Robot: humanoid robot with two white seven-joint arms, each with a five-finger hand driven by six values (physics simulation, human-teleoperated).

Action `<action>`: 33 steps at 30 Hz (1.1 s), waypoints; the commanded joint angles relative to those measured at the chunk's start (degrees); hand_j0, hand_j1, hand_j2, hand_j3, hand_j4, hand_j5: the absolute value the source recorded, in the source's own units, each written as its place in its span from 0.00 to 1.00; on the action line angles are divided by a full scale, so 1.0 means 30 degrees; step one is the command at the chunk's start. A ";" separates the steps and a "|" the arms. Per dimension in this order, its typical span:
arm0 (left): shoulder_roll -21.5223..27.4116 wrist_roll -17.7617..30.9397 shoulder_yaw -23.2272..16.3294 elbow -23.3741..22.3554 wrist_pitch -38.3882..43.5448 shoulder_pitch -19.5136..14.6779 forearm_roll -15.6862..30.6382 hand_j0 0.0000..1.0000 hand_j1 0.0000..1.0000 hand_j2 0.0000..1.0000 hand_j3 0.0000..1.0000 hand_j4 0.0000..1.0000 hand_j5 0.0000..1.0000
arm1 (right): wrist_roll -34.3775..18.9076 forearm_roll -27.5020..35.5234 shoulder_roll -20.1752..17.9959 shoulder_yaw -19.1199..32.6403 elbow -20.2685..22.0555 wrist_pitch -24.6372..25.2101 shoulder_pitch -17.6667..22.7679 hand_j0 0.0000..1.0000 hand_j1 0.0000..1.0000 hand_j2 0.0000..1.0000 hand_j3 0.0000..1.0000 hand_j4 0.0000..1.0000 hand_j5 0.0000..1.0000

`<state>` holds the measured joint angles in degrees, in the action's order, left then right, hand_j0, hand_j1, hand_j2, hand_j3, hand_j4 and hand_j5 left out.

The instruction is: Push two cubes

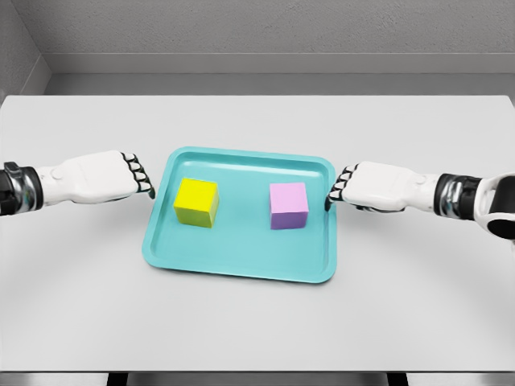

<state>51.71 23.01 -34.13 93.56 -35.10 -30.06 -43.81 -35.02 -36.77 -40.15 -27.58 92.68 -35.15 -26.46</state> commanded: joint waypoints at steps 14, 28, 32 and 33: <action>-0.0654 0.0300 0.0010 0.0570 0.0032 0.0059 0.0101 0.68 0.68 0.68 0.68 0.68 0.68 | 0.0006 -0.0957 0.1605 -0.0211 -0.0745 0.0049 -0.0088 0.65 0.65 0.65 0.65 0.65 0.65; -0.1240 0.0623 -0.0019 0.0599 0.0032 0.0117 0.0101 0.68 0.68 0.68 0.68 0.68 0.68 | 0.0006 -0.1309 0.2104 -0.0240 -0.0687 0.0049 -0.0146 0.65 0.65 0.65 0.65 0.65 0.65; -0.1679 0.0915 0.0010 0.0599 0.0032 0.0059 0.0101 0.68 0.68 0.68 0.68 0.68 0.68 | 0.0006 -0.1309 0.2133 -0.0240 -0.0687 0.0049 -0.0146 0.65 0.65 0.65 0.65 0.65 0.65; -0.1679 0.0945 -0.0019 0.0599 0.0032 0.0029 0.0101 0.68 0.68 0.68 0.68 0.68 0.68 | 0.0006 -0.1338 0.2337 -0.0240 -0.0687 0.0049 -0.0292 0.65 0.65 0.65 0.65 0.65 0.65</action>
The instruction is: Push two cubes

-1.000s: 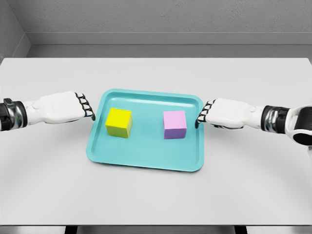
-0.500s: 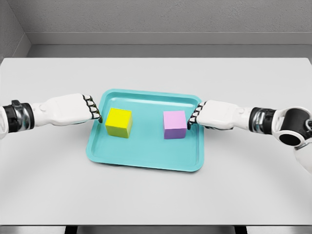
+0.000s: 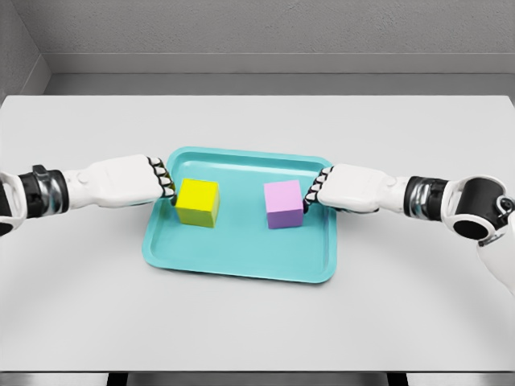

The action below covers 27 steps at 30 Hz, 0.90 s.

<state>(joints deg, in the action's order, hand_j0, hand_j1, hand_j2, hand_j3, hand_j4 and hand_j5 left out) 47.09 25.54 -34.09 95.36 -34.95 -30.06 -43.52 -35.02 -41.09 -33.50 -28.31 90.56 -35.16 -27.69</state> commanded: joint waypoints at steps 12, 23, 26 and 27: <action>-0.0405 0.0101 -0.0003 0.0001 -0.0017 -0.0059 0.0005 0.68 0.68 0.68 0.68 0.68 0.68 | 0.0008 -0.0073 0.0765 0.0004 -0.0363 0.0052 -0.0176 0.64 0.64 0.64 0.64 0.64 0.64; -0.0698 0.0365 0.0026 0.0440 -0.0017 -0.0059 0.0005 0.68 0.68 0.68 0.68 0.68 0.68 | 0.0008 -0.0073 0.1116 -0.0113 -0.0480 0.0052 -0.0176 0.64 0.64 0.64 0.64 0.64 0.64; -0.0727 0.0365 0.0026 0.0440 -0.0017 -0.0088 0.0005 0.68 0.68 0.68 0.68 0.68 0.68 | 0.0008 -0.0044 0.1292 -0.0113 -0.0480 0.0052 -0.0176 0.64 0.64 0.64 0.64 0.64 0.64; -0.0728 0.0365 -0.0003 0.0440 -0.0017 -0.0088 0.0005 0.68 0.68 0.68 0.68 0.68 0.68 | 0.0008 -0.0044 0.1292 -0.0113 -0.0480 0.0052 -0.0176 0.64 0.64 0.64 0.64 0.64 0.64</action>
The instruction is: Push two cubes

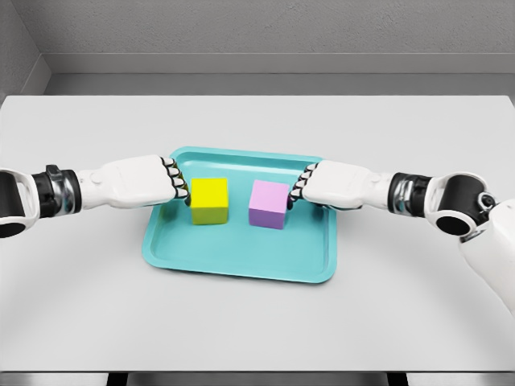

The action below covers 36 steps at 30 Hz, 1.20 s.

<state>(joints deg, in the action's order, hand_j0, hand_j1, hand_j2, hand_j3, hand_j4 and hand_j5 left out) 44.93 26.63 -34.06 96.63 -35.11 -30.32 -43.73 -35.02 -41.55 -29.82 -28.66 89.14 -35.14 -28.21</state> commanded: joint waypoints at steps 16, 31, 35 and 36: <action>-0.0447 0.0263 0.0014 -0.0101 0.0038 0.0000 0.0045 0.68 0.68 0.68 0.68 0.68 0.68 | 0.0160 0.0140 0.0712 0.0001 -0.0445 0.0048 -0.0147 0.62 0.62 0.62 0.62 0.62 0.62; -0.0213 0.0263 0.0190 -0.1625 0.0038 -0.0205 0.0045 0.69 0.69 0.69 0.69 0.69 0.69 | 0.0922 0.0110 0.1327 -0.0028 -0.1353 0.0048 -0.0381 0.60 0.60 0.60 0.60 0.60 0.60; -0.0213 0.0263 0.0365 -0.1625 0.0038 -0.0234 0.0074 0.69 0.69 0.69 0.69 0.69 0.69 | 0.0922 0.0110 0.1562 -0.0028 -0.1588 0.0048 -0.0410 0.60 0.60 0.60 0.60 0.60 0.60; -0.0213 0.0263 0.0395 -0.1625 0.0038 -0.0234 0.0074 0.69 0.69 0.69 0.69 0.69 0.69 | 0.0951 0.0110 0.1562 -0.0028 -0.1617 0.0048 -0.0439 0.60 0.60 0.60 0.60 0.60 0.60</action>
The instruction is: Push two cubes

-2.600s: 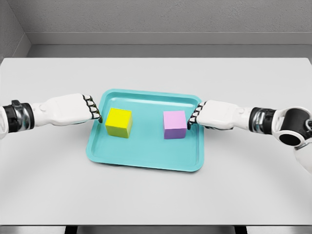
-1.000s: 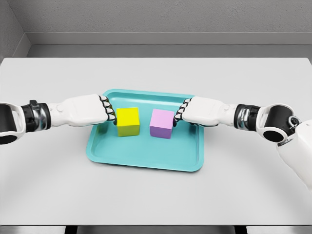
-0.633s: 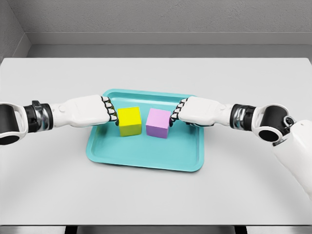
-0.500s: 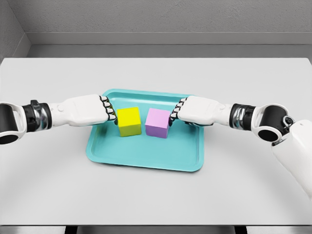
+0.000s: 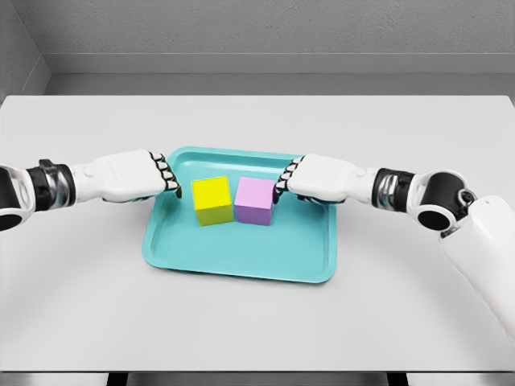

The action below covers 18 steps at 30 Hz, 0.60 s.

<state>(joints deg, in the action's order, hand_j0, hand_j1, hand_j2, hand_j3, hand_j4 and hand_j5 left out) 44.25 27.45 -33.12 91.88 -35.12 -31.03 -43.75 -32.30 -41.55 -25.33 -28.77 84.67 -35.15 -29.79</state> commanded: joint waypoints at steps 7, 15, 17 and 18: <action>0.0074 -0.0008 0.0875 -0.0040 0.0038 0.0059 0.0256 0.69 0.69 0.69 0.69 0.69 0.69 | 0.0045 0.0051 0.0534 -0.0430 -0.0890 0.0051 -0.0439 0.60 0.60 0.60 0.60 0.60 0.60; 0.0074 -0.0008 0.0934 -0.0040 0.0038 0.0059 0.0314 0.70 0.70 0.70 0.70 0.70 0.70 | 0.0045 0.0051 0.0534 -0.0459 -0.1711 0.0051 -0.0703 0.60 0.60 0.60 0.60 0.60 0.60; 0.0103 -0.0008 0.0934 -0.0040 0.0038 0.0029 0.0315 0.70 0.70 0.70 0.70 0.70 0.70 | 0.0074 0.0051 0.0651 -0.0459 -0.2091 0.0051 -0.0908 0.60 0.60 0.60 0.60 0.60 0.60; 0.0249 -0.0008 0.0934 -0.0040 0.0038 0.0029 0.0315 0.70 0.70 0.70 0.70 0.70 0.70 | 0.0045 0.0022 0.0681 -0.0459 -0.2121 0.0051 -0.0908 0.60 0.60 0.60 0.60 0.60 0.60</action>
<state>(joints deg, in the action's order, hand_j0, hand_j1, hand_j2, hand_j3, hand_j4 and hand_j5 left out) 44.65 27.45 -30.36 91.76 -35.11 -30.94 -43.01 -32.18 -41.73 -23.45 -30.17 79.04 -35.15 -32.69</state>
